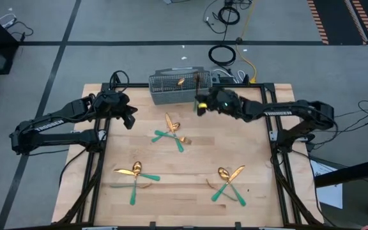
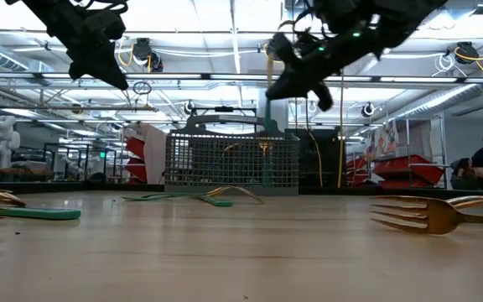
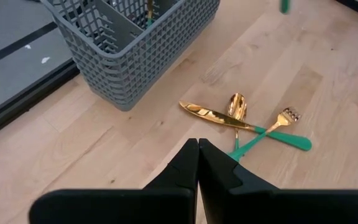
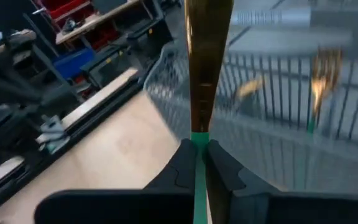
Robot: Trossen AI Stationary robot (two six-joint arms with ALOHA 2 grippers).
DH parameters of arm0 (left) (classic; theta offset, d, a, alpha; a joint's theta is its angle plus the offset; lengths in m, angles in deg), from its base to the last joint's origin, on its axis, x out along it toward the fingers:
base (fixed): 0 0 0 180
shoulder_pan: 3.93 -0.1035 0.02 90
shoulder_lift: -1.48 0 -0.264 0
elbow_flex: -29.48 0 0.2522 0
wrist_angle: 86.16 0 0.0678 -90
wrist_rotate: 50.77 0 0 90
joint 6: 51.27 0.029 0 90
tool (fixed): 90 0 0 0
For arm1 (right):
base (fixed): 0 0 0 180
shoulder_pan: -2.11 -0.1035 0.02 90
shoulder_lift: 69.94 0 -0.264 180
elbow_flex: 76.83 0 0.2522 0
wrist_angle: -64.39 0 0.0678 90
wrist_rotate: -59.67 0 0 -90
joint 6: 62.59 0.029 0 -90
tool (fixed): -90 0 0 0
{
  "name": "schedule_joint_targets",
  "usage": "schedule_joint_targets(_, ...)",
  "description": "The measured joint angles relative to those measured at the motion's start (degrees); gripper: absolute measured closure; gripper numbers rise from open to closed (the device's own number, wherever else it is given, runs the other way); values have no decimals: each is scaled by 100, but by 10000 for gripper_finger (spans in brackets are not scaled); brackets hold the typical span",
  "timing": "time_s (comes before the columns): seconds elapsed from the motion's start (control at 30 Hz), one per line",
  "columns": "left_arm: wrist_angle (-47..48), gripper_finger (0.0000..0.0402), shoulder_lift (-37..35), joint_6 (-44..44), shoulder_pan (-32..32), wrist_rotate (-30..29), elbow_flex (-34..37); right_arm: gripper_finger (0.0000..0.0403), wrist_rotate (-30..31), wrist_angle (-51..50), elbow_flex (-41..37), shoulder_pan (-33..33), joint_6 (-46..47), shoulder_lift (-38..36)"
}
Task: Sort silverware
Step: Put the green knife into the gray bin
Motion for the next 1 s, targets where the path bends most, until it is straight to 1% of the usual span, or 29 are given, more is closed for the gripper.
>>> schedule_joint_targets(0.13, 0, 391, 0, 0, 0, -4, 0, 403, -34, -15, 1015, 195, -625, 684)
schedule_joint_targets(0.2, 0, 391, 0, 0, 2, -4, 0, 403, -71, 1, 1624, 276, -949, 1094)
schedule_joint_targets(0.3, 0, 391, 0, 0, 2, -46, 0, 403, -286, 3, 2636, 391, -1342, 1799)
schedule_joint_targets(0.47, 2, 391, 0, -2, 2, -135, 0, 403, -320, -21, 4191, 504, -1766, 3015)
schedule_joint_targets(0.63, 4, 391, 2, 0, 0, -150, 0, 403, -338, -29, 5425, 587, -1809, 4043)
schedule_joint_targets(0.73, 7, 391, 0, 0, 2, -151, 0, 403, -337, -126, 5951, 609, -1808, 4497)
schedule_joint_targets(0.8, 7, 391, 0, 0, 2, -151, 0, 403, -334, -286, 6156, 621, -1789, 4683)
schedule_joint_targets(1.0, 8, 391, 0, 18, 0, -155, 0, 403, -331, -642, 6227, 617, -1679, 4891)
